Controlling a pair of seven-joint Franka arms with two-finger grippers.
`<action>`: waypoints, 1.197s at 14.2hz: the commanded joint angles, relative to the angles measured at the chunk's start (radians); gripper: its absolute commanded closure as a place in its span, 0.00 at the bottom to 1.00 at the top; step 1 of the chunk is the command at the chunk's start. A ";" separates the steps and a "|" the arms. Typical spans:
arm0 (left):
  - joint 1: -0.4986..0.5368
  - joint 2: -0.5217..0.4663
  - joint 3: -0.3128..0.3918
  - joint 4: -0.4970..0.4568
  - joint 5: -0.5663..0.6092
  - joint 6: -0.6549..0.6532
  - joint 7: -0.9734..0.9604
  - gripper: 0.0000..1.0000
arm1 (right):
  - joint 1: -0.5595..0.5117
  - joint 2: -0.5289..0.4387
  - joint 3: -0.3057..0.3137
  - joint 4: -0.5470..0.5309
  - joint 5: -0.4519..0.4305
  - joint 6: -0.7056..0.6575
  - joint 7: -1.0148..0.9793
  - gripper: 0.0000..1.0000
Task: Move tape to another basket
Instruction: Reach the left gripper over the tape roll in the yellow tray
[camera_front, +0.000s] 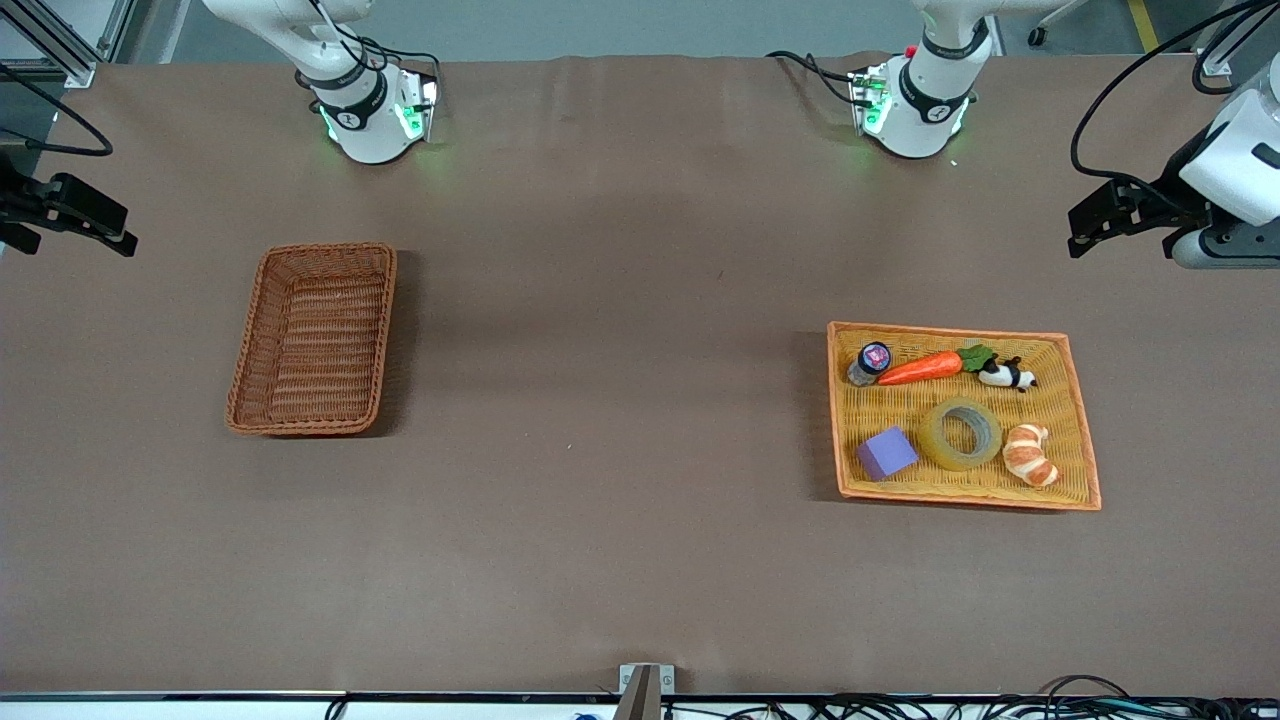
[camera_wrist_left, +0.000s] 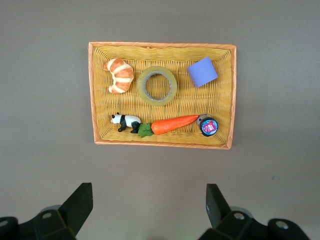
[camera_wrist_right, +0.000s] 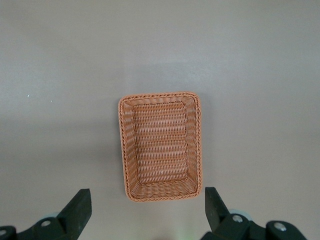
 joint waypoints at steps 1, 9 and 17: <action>0.002 -0.020 -0.004 -0.015 0.018 0.016 0.000 0.00 | 0.005 -0.010 0.005 -0.010 0.020 0.004 0.019 0.00; 0.039 0.158 0.008 -0.080 0.079 0.233 0.004 0.00 | 0.006 -0.010 0.005 -0.009 0.020 0.006 0.018 0.00; 0.100 0.437 0.010 -0.277 0.083 0.773 -0.036 0.00 | 0.002 -0.008 0.002 -0.007 0.006 -0.004 -0.060 0.00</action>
